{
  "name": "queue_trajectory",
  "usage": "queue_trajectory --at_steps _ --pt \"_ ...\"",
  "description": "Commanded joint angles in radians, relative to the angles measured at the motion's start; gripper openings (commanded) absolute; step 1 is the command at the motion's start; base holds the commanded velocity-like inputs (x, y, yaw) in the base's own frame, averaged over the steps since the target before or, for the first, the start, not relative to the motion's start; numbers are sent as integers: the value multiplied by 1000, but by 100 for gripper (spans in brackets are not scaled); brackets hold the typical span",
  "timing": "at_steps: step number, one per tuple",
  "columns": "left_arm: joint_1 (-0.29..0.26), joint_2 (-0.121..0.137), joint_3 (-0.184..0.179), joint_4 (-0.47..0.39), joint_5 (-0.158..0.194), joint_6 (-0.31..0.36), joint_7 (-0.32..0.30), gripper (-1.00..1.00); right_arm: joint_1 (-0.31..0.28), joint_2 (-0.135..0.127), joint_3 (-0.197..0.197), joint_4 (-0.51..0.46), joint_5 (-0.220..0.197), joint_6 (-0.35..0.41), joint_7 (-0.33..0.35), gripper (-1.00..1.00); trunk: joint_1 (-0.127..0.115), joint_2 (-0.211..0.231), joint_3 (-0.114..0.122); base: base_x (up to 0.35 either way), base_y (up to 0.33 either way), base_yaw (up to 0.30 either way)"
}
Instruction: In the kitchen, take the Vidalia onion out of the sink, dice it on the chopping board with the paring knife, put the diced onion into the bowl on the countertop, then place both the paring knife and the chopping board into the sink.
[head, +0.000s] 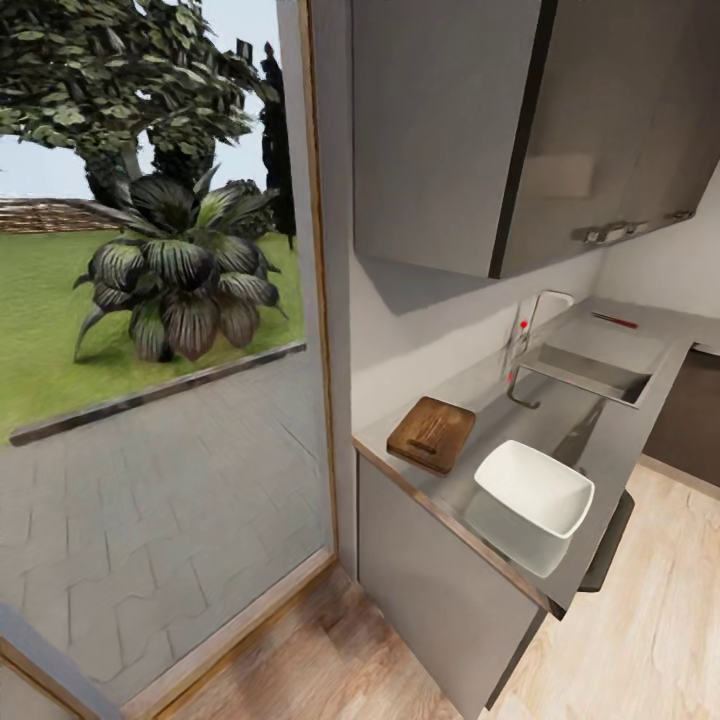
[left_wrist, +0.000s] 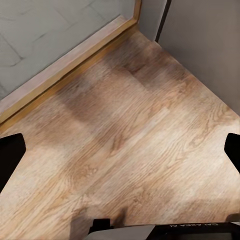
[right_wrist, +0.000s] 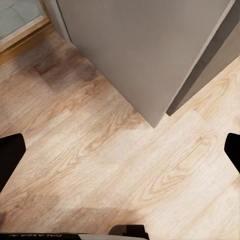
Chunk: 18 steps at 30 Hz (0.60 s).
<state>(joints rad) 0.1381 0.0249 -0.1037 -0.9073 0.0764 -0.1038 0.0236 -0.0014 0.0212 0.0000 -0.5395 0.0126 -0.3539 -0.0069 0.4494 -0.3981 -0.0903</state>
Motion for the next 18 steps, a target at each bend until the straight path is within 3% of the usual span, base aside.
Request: queue_trajectory --at_steps 1,11,18 --pt "0 1 -4 -1 8 -2 2 100 0 0 0 0 1 -2 -1 100 1 -2 -2 0 5 0" --pt "0 1 -4 19 8 -2 2 100 0 0 -1 0 0 -2 -1 100 1 -2 -2 0 20 0" --pt "0 1 -5 19 8 -2 2 100 0 0 -1 0 0 -2 -1 100 1 -2 3 0 263 -124"
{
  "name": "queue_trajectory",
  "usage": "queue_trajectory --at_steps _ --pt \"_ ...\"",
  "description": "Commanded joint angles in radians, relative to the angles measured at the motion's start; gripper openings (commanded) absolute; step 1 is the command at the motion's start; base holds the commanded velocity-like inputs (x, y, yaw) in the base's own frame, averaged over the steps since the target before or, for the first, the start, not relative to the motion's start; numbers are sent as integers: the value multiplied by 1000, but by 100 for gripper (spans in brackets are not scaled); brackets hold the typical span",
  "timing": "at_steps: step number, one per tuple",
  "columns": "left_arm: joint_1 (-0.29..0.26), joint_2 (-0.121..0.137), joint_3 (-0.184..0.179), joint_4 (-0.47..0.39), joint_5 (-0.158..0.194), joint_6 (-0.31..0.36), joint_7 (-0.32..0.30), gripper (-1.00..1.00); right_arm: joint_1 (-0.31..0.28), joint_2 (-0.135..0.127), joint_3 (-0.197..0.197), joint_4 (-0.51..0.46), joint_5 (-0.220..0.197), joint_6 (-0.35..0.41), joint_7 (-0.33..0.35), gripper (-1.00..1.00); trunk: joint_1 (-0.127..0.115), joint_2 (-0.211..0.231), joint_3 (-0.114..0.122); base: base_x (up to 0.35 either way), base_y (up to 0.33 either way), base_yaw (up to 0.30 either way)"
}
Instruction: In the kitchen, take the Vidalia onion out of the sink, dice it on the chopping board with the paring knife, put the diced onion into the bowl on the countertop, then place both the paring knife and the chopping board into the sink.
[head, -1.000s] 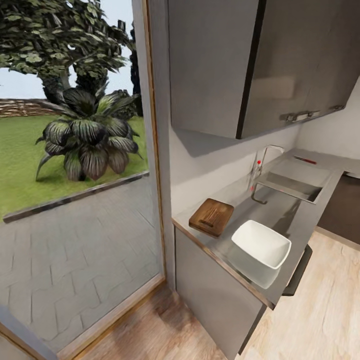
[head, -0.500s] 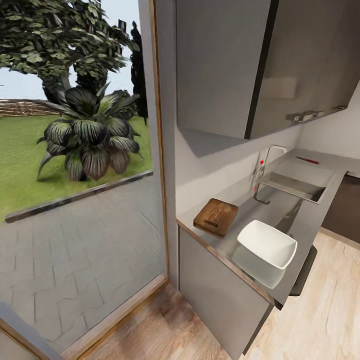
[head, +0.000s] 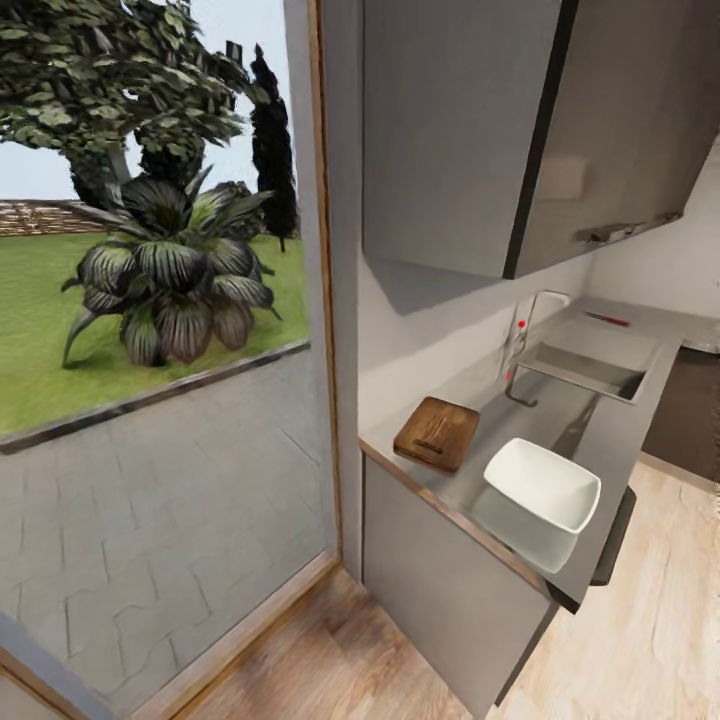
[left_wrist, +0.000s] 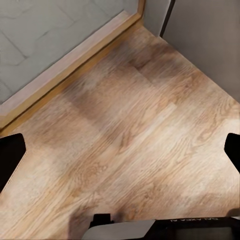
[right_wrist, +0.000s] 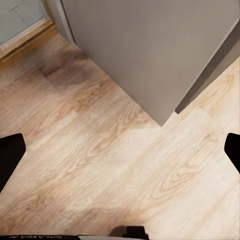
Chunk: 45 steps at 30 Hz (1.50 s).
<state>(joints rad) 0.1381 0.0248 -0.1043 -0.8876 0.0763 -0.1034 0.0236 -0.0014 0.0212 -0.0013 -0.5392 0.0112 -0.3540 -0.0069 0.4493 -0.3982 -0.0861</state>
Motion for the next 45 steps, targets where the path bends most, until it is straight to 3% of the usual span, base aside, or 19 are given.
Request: queue_trajectory --at_steps 1,17,36,45 --pt "0 1 -4 -1 8 -2 2 100 0 0 0 -1 1 -2 -1 100 1 -2 -1 0 296 -189" --pt "0 1 -17 1 8 -2 2 100 0 -1 0 -1 1 -2 -1 100 1 -2 17 0 278 -200" --pt "0 0 -23 15 8 -2 2 100 0 0 0 -1 0 -2 -1 100 1 -2 39 0 11 -198" --pt "0 0 -23 16 8 -2 2 100 0 0 0 -1 0 -2 -1 100 1 -2 42 0 0 -58"
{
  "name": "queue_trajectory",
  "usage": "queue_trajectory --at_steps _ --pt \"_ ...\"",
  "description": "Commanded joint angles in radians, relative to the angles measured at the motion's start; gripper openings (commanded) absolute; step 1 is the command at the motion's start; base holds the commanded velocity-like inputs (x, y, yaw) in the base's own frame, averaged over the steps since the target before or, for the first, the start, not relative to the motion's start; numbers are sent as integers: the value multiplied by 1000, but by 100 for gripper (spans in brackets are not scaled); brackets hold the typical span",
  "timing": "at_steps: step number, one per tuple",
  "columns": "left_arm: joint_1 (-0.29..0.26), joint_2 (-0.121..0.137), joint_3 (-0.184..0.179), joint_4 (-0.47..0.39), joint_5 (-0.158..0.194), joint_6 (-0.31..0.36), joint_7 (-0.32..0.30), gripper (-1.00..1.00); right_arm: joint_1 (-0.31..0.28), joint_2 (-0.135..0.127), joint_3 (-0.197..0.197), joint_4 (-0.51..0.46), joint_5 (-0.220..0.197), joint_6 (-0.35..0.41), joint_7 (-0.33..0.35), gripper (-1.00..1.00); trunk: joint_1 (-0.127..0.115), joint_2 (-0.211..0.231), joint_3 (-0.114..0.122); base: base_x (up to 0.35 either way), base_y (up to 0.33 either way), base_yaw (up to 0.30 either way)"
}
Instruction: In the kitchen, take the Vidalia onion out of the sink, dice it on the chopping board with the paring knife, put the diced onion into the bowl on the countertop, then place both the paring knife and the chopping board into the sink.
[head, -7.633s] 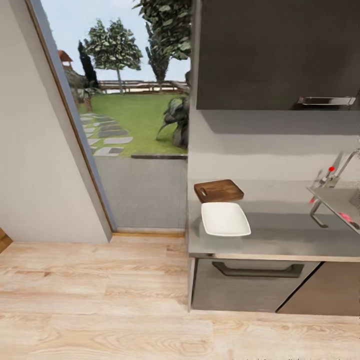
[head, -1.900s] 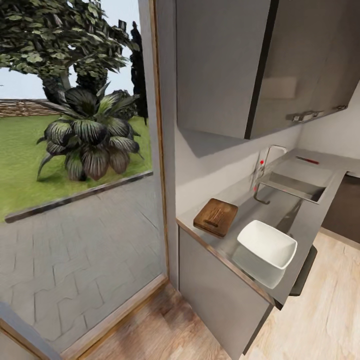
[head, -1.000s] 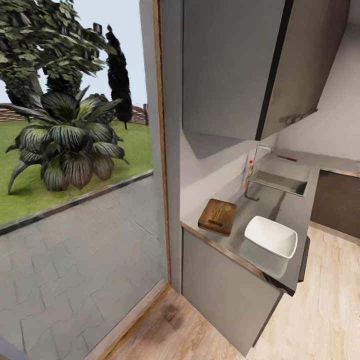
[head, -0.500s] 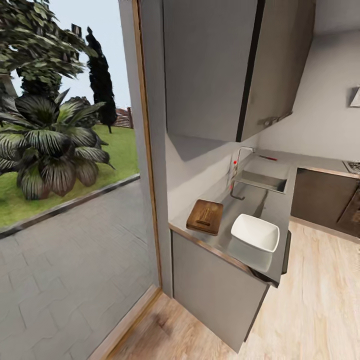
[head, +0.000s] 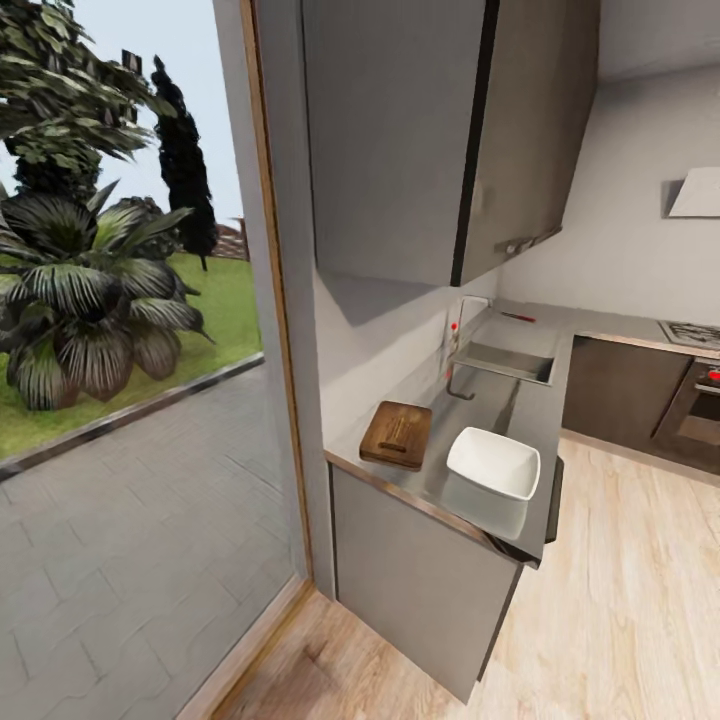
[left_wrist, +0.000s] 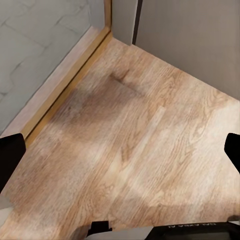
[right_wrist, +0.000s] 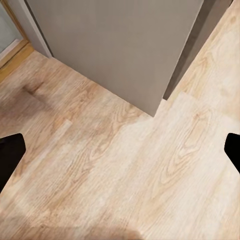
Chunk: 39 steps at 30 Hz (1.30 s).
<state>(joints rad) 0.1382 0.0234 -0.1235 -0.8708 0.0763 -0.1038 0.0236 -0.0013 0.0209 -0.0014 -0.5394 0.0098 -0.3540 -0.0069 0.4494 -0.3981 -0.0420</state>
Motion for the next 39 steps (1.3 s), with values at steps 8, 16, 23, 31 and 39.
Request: queue_trajectory --at_steps 8,16,23,31,39 --pt "0 1 -4 10 8 -2 2 100 0 1 0 -1 1 -2 -1 100 1 -2 -2 -17 130 -1" --pt "0 -2 -2 11 10 -2 10 100 0 0 0 -1 1 -2 -1 100 1 -2 -2 -2 186 0" --pt "0 -28 2 42 13 -5 60 100 0 0 0 -1 2 -2 -1 100 1 -2 -2 0 17 0" --pt "0 -50 6 53 14 -9 173 100 0 0 0 -1 1 -2 -1 100 1 -2 -2 0 0 0" --pt "0 -51 8 65 16 -10 285 100 0 0 0 -1 1 -2 -1 100 1 -2 -2 0 0 0"
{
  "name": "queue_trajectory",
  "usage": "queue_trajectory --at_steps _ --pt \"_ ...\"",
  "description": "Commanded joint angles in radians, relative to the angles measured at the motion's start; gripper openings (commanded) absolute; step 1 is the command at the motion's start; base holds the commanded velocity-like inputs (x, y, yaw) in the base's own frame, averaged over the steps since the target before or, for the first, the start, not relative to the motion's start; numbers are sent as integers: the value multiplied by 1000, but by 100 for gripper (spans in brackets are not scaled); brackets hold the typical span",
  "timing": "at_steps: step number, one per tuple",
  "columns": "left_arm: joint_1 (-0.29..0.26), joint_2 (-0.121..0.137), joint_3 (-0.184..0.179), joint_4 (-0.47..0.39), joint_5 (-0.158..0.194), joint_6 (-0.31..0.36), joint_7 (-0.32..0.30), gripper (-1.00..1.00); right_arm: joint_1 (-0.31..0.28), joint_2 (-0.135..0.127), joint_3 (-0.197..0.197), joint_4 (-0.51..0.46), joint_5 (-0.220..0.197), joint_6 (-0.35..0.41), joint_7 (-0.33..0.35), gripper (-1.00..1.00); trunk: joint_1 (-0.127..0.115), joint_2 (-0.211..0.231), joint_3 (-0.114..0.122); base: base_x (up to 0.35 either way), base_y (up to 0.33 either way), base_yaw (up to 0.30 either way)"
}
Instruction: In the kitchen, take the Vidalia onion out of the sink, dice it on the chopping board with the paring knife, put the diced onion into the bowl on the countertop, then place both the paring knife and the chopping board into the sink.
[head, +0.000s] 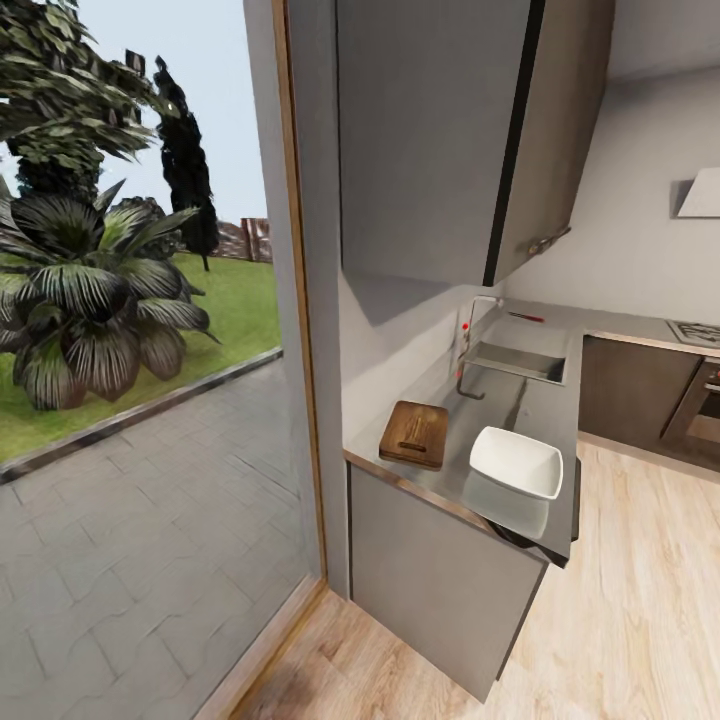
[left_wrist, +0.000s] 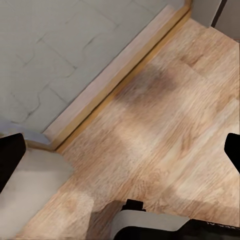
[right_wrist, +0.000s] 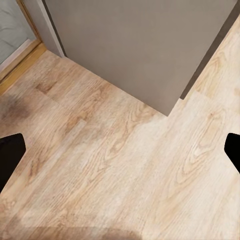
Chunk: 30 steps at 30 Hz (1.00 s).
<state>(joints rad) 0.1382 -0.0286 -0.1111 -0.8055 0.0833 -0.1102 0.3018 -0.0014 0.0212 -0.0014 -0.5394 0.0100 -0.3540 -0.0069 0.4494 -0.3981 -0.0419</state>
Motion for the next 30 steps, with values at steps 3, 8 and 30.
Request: queue_trajectory --at_steps 3,8,30 --pt "0 1 -4 10 9 -3 45 100 0 0 0 -1 1 -2 -1 100 1 -2 -2 0 0 0" --pt "0 0 -7 40 9 -3 52 100 0 0 0 -1 1 -2 -1 100 1 -2 -2 0 0 0" --pt "-5 8 -9 151 6 -3 -113 100 0 0 1 -1 4 -2 -1 100 1 -2 -2 0 0 0"
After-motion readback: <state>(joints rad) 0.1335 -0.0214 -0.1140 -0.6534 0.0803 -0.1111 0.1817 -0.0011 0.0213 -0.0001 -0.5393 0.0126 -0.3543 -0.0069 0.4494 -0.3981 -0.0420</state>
